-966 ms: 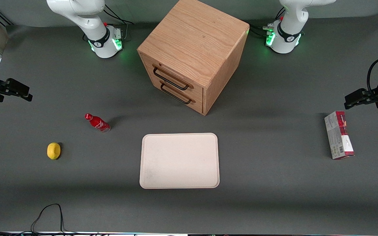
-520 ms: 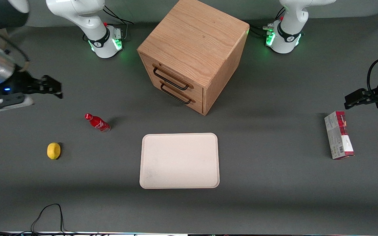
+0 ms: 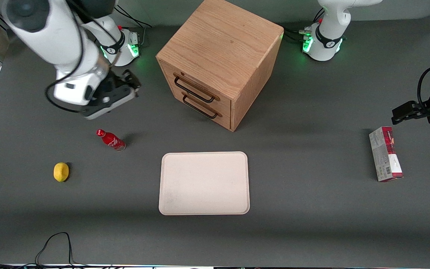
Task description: Open upper drawer
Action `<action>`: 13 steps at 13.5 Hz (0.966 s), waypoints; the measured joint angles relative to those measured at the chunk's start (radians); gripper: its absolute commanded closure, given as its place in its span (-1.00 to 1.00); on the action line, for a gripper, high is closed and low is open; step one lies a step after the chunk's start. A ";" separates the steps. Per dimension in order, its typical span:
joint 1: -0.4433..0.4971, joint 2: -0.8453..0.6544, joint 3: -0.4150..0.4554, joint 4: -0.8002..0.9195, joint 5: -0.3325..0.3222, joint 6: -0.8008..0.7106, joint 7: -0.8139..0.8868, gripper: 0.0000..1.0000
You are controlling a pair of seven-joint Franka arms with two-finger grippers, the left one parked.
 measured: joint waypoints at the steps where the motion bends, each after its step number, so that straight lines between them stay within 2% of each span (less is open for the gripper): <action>1: 0.032 0.010 0.000 -0.001 0.002 0.017 0.000 -1.00; 4: 0.106 0.044 0.000 -0.004 0.005 0.071 0.002 -1.00; 9: 0.167 0.079 0.000 -0.009 0.021 0.093 0.018 -1.00; 13: 0.167 0.080 -0.025 -0.011 0.127 0.093 -0.064 -1.00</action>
